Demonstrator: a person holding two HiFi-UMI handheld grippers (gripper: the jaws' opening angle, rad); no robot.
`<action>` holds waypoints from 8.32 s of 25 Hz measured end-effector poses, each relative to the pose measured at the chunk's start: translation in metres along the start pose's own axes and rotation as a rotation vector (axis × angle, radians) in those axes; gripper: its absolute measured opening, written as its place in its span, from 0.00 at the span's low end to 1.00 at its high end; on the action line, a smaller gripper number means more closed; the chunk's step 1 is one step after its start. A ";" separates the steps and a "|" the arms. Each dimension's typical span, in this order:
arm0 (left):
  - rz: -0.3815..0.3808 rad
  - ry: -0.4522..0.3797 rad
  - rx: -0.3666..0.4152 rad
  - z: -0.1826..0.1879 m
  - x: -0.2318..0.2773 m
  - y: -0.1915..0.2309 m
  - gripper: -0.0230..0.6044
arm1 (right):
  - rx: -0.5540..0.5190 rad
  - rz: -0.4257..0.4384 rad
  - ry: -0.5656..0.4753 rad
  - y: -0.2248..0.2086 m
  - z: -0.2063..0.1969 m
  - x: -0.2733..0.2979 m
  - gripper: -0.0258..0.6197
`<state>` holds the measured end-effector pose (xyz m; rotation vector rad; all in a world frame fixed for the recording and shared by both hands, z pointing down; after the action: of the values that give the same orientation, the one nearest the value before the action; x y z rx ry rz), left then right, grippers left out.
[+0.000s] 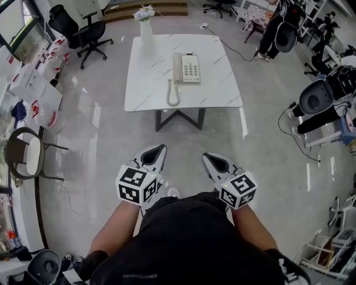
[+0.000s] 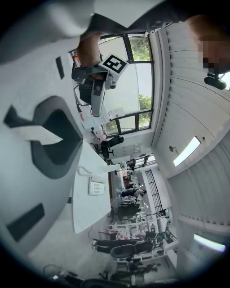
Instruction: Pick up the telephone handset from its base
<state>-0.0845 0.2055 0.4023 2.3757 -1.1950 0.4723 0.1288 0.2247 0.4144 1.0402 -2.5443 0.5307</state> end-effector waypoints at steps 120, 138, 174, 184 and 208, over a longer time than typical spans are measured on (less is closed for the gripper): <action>-0.015 0.059 0.009 0.211 0.245 0.277 0.04 | -0.059 -0.149 0.029 -0.255 0.228 0.296 0.18; -0.025 0.069 0.025 0.209 0.243 0.270 0.04 | -0.054 -0.127 0.043 -0.253 0.221 0.296 0.34; 0.070 0.060 -0.101 0.167 0.211 0.320 0.04 | 0.018 -0.211 0.166 -0.290 0.219 0.399 0.34; 0.115 0.056 -0.142 0.155 0.193 0.348 0.04 | 0.060 -0.320 0.246 -0.318 0.195 0.465 0.34; 0.143 0.081 -0.183 0.151 0.191 0.383 0.04 | 0.164 -0.432 0.470 -0.353 0.157 0.523 0.40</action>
<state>-0.2721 -0.2042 0.4534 2.1077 -1.3172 0.4776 0.0043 -0.3908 0.5823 1.2961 -1.8291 0.7595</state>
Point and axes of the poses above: the fingertips, and each gripper's own axes: x forward along the fingers, y to its left, z out of its top, the point moved 7 cm from there along -x, backward along the fingers, and after that the axes turned 6 degrees about y, right-handed, at the moved point
